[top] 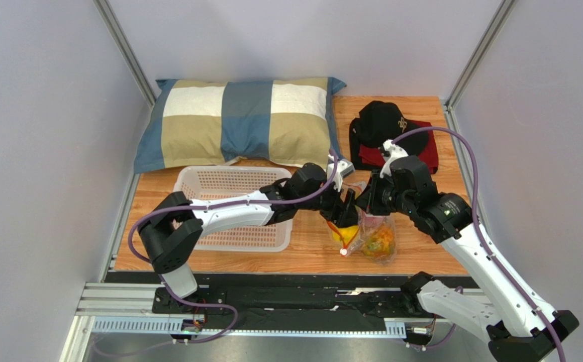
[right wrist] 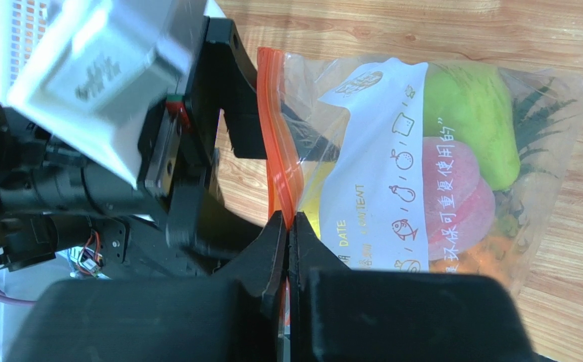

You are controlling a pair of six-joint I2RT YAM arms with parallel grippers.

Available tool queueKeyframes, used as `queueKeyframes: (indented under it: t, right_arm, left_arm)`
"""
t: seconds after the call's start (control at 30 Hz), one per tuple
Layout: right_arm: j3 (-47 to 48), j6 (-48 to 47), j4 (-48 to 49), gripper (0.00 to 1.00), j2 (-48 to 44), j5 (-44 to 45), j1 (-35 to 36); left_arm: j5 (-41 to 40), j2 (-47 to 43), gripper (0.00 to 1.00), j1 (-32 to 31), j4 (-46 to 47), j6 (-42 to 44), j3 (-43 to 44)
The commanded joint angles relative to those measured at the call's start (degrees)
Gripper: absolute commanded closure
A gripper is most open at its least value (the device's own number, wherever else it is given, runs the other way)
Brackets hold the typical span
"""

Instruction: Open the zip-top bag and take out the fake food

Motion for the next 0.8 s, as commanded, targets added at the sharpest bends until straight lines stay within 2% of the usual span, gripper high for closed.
queueKeyframes:
  t: [0.0,0.13,0.27,0.4,0.77]
  right_arm:
    - [1.85,-1.11,1.43,1.00,-0.29,-1.43,0.18]
    - [1.41,-1.20,1.35,1.00,-0.20,-0.82,0.27]
    - [0.62,-1.20,1.70,1.00,-0.20,-0.73,0.18]
    - [-1.84,0.12,4.41,1.00,-0.11,-2.57,0.27]
    - [-10.19,3.28,7.41,1.00,-2.04,-2.49,0.27]
  left_arm:
    - [-3.54,0.06,0.18,-0.80,-13.05,7.87,2.32]
    - [-4.69,2.52,0.17,-0.97,-17.54,9.36,5.13]
    - [-3.12,5.16,0.11,-1.24,-22.37,11.30,6.72]
    - [-2.50,5.69,0.06,-1.24,-19.40,10.95,4.44]
    - [-5.83,13.60,0.07,-1.24,-7.37,6.47,3.56]
